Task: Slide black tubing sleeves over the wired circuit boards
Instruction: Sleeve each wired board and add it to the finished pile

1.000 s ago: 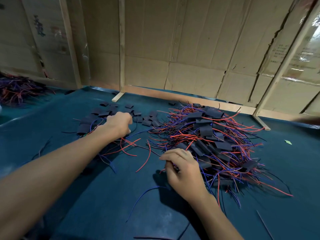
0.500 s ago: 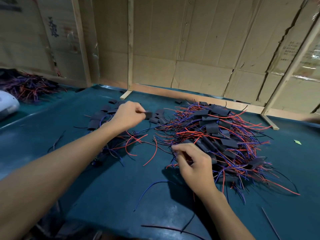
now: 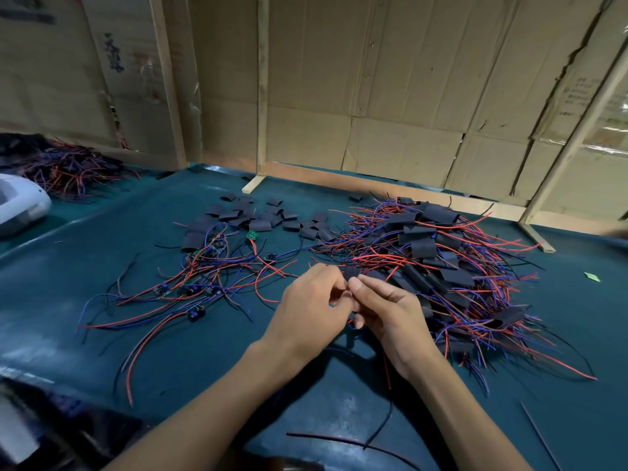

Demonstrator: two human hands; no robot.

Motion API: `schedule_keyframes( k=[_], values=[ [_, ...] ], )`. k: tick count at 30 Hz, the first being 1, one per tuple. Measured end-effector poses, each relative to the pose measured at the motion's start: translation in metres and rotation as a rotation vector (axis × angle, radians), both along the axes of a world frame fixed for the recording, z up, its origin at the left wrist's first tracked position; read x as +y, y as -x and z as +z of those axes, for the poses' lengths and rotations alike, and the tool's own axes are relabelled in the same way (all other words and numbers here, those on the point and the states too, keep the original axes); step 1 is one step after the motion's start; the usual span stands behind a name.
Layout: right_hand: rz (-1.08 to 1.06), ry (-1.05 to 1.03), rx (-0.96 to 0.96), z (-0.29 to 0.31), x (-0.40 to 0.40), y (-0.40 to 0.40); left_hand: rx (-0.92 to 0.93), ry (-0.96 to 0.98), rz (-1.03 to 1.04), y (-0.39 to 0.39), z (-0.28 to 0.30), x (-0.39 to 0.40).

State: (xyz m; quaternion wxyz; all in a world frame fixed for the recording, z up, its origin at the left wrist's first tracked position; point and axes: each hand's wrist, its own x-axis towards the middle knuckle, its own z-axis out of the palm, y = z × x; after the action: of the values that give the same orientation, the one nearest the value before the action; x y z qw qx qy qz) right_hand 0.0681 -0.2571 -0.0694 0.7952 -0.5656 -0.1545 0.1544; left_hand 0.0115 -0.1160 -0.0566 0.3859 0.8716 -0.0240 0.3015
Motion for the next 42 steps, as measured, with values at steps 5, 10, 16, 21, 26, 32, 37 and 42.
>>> schedule_keyframes(
  k=[5, 10, 16, 21, 26, 32, 37, 42],
  values=[
    [0.064, -0.075, 0.000, 0.004, -0.001, 0.002, 0.034, -0.164, -0.212, -0.002, 0.017, 0.022],
    [-0.022, -0.124, 0.069, 0.006, -0.003, -0.001, 0.002, -0.227, 0.394, -0.027, 0.043, 0.105],
    [-0.054, -0.117, 0.076, 0.007, -0.002, -0.001, 0.862, -0.184, 0.635, -0.036, 0.041, 0.191],
    [-0.040, -0.109, 0.038, 0.006, -0.001, -0.001, 0.762, 0.120, 0.560, -0.041, 0.028, 0.211],
    [-0.044, -0.104, -0.013, 0.007, -0.002, 0.001, 0.800, 0.492, 0.393, -0.041, 0.041, 0.216],
    [-0.040, -0.087, -0.006, 0.007, 0.000, 0.001, 0.879, 0.351, 0.292, -0.044, 0.056, 0.225],
    [-0.029, -0.071, -0.020, 0.006, 0.000, 0.000, 0.937, -0.004, 0.358, -0.050, 0.048, 0.209],
    [-0.026, -0.099, -0.027, 0.006, 0.000, 0.001, 0.632, -0.043, 0.417, -0.055, 0.064, 0.199]
  ],
)
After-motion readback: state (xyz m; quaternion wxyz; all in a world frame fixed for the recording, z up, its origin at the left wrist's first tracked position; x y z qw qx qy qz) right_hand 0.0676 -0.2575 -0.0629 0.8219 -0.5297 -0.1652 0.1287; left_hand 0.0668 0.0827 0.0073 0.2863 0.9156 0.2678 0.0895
